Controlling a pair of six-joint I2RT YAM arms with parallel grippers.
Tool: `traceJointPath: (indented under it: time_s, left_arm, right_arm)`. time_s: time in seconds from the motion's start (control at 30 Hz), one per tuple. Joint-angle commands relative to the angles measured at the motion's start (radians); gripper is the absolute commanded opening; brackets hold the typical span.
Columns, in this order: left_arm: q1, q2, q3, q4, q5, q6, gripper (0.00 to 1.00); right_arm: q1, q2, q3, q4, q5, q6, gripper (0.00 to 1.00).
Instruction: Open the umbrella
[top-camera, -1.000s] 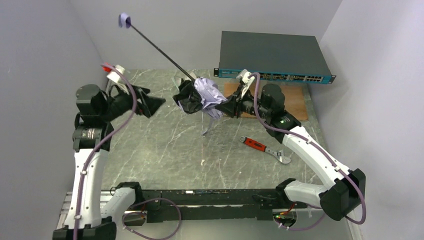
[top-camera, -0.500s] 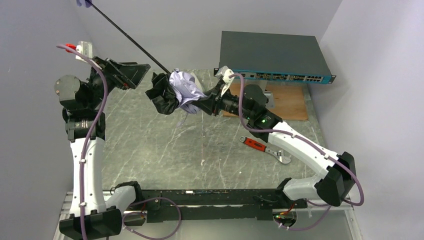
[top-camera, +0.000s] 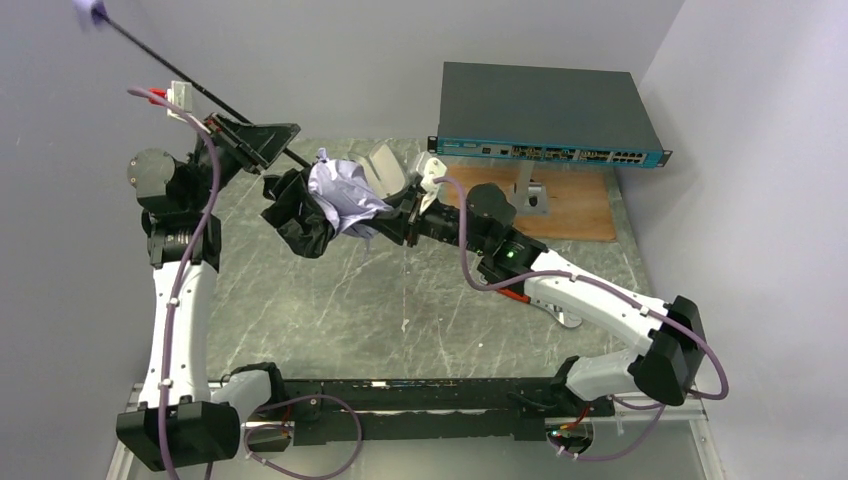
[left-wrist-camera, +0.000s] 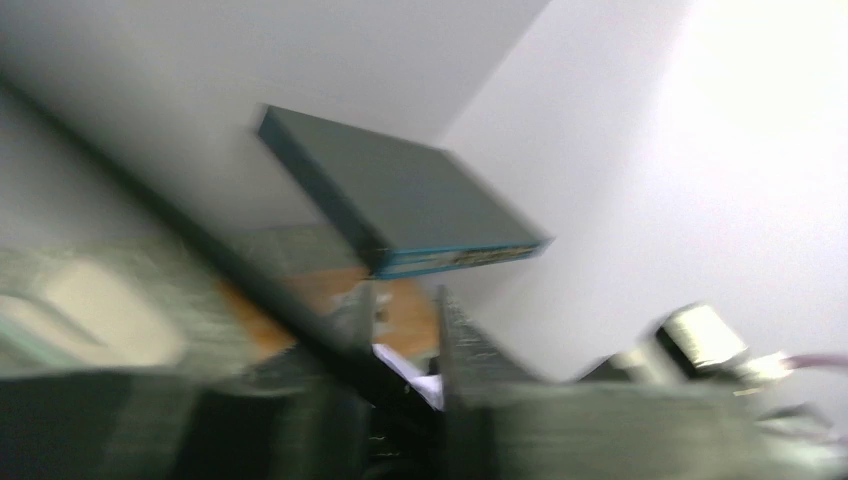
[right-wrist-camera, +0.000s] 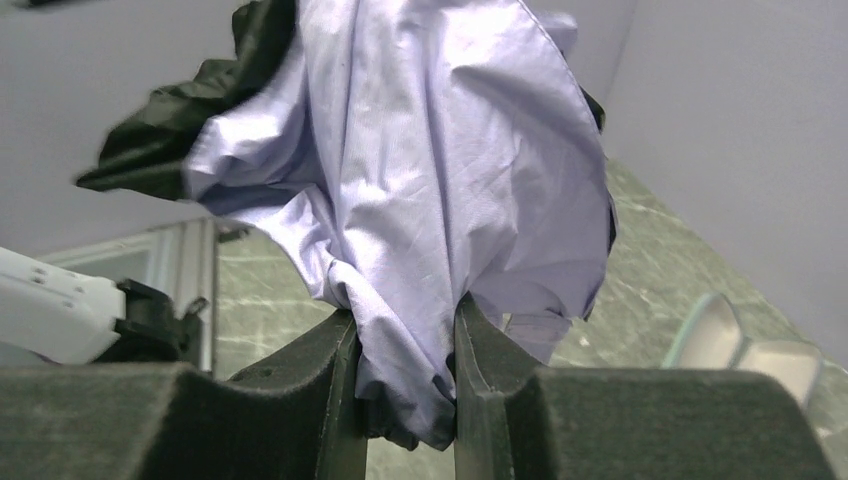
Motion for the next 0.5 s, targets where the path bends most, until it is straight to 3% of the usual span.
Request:
traceJointPath:
  time_s: [0.0,0.13,0.17,0.23,0.27,0.33,0.37,0.4,0.47]
  left_arm:
    - [-0.001,-0.002,0.051,0.083,0.023,0.064,0.01]
    - [-0.004,0.008,0.159,-0.098,0.02,0.309,0.0]
    - [-0.006,0.007,0.187,-0.152,0.009,0.396,0.0]
    - [-0.016,-0.001,0.234,-0.27,-0.012,0.568,0.0]
    - [-0.052,-0.01,0.265,-0.395,-0.038,0.783,0.0]
    - [-0.227,-0.046,0.279,-0.572,-0.228,1.17,0.0]
    - [-0.304,-0.075,0.248,-0.603,-0.304,1.28,0.0]
    - [-0.328,-0.087,0.215,-0.638,-0.323,1.338,0.0]
    - [-0.323,-0.095,0.167,-0.664,-0.352,1.308,0.0]
  right_arm:
    - [0.001,-0.019,0.028,0.123,0.022,-0.042,0.07]
    - [-0.013,-0.059,0.034,-0.092,-0.005,-0.123,0.78]
    - [-0.026,-0.072,0.043,-0.165,-0.017,-0.138,0.86]
    - [-0.069,-0.098,0.059,-0.305,-0.054,-0.153,0.93]
    - [-0.111,-0.111,0.061,-0.362,-0.084,-0.149,0.94]
    - [-0.183,-0.136,0.062,-0.445,-0.161,-0.115,0.94]
    - [-0.219,-0.146,0.066,-0.482,-0.2,-0.102,0.94]
    - [-0.243,-0.153,0.071,-0.512,-0.222,-0.099,0.95]
    - [-0.266,-0.166,0.08,-0.556,-0.238,-0.117,0.94]
